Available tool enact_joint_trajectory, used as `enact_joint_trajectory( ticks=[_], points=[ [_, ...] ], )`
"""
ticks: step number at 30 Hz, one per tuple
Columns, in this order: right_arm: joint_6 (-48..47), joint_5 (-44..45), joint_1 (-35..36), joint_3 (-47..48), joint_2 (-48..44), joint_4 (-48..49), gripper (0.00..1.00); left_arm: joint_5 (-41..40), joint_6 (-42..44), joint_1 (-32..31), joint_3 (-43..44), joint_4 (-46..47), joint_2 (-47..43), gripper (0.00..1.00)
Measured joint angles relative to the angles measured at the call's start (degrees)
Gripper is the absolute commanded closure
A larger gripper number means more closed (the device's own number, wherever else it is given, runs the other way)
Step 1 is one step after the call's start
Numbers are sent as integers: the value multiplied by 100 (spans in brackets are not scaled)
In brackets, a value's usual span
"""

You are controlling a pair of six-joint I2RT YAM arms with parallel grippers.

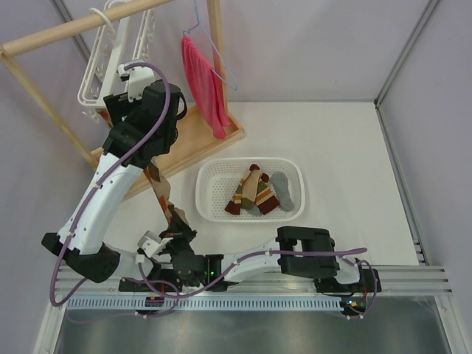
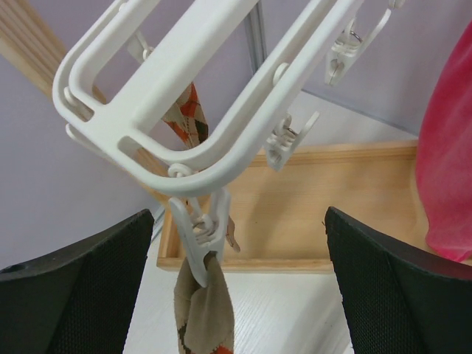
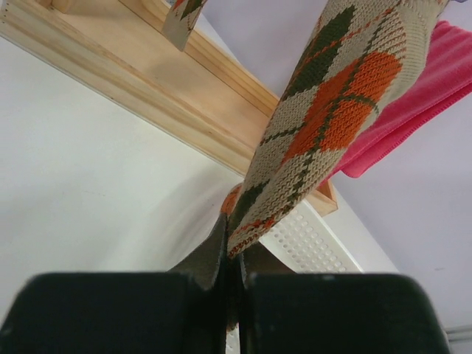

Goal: Remove the socks clipped to the hanger

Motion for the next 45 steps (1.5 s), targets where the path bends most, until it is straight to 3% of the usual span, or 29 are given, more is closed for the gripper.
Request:
enact_joint_trajectory(
  ticks=[8,16,22,32,35,38,42,45],
  points=[
    [63,-79,35,-2,0,13,99,-365,103,-20,254,-76,330,1],
    [114,-149,37,-70,-4,76,99,-531,308,66,485,-81,446,11],
    [190,-166,37,-157,-44,105,99,-507,356,267,476,-79,457,29],
    [243,-168,37,-166,-79,114,99,-382,363,520,225,-81,457,44],
    [256,-168,37,-166,-79,116,99,-350,358,533,162,-87,457,53],
    [262,-168,37,-166,-79,114,99,-334,358,533,144,-125,455,69],
    [299,-170,74,-175,-79,72,99,-332,365,533,138,-116,455,97],
    [302,-188,118,-175,-79,63,99,-334,363,540,138,-103,442,98]
  ],
)
